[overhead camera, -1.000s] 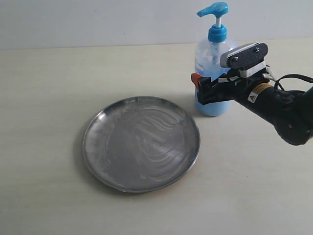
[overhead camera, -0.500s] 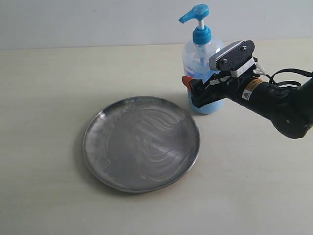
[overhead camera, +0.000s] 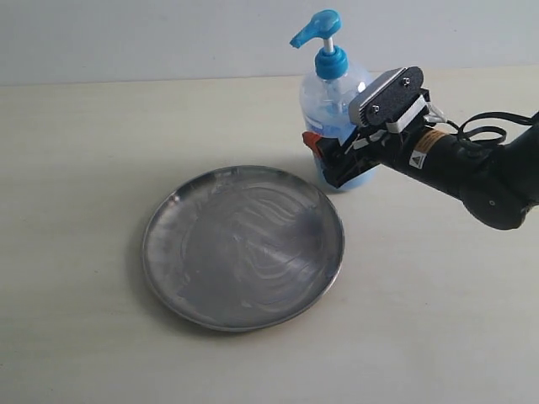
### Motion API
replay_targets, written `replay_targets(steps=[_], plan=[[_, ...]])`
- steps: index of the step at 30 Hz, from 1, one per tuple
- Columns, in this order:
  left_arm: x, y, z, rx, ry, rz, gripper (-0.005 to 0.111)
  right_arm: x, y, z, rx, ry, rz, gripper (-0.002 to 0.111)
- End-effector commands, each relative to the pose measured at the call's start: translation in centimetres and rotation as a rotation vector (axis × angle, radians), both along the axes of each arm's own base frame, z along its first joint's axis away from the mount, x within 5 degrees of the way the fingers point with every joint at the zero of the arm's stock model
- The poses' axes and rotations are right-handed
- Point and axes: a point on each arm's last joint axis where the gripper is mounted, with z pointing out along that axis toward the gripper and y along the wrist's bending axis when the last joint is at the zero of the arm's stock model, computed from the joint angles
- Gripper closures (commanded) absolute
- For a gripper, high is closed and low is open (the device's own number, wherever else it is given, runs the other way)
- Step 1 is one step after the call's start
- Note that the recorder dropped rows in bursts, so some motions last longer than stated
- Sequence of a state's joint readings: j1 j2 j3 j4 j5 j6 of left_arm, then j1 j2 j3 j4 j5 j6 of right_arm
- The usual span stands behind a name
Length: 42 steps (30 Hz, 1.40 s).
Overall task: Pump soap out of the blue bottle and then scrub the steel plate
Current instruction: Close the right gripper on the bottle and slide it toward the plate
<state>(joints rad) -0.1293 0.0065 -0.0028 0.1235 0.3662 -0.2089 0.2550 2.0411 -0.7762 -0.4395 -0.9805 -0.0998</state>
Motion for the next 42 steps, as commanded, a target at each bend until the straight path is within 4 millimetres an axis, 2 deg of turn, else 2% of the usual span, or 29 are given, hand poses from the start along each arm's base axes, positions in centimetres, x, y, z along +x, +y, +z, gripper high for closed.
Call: replay_targets(steps=[1,12,42], plan=[[-0.01,0.02,0.02,-0.002,-0.013,0.003,0.107,0.83,0.88,1.55,0.03,-0.116,0.074,0.108],[-0.01,0.02,0.02,-0.002,-0.013,0.003,0.107,0.81,1.26,0.96,0.054,-0.059,0.112,0.108],[-0.01,0.02,0.02,-0.002,-0.013,0.003,0.107,0.8,1.25,0.89,0.016,-0.08,0.12,0.108]])
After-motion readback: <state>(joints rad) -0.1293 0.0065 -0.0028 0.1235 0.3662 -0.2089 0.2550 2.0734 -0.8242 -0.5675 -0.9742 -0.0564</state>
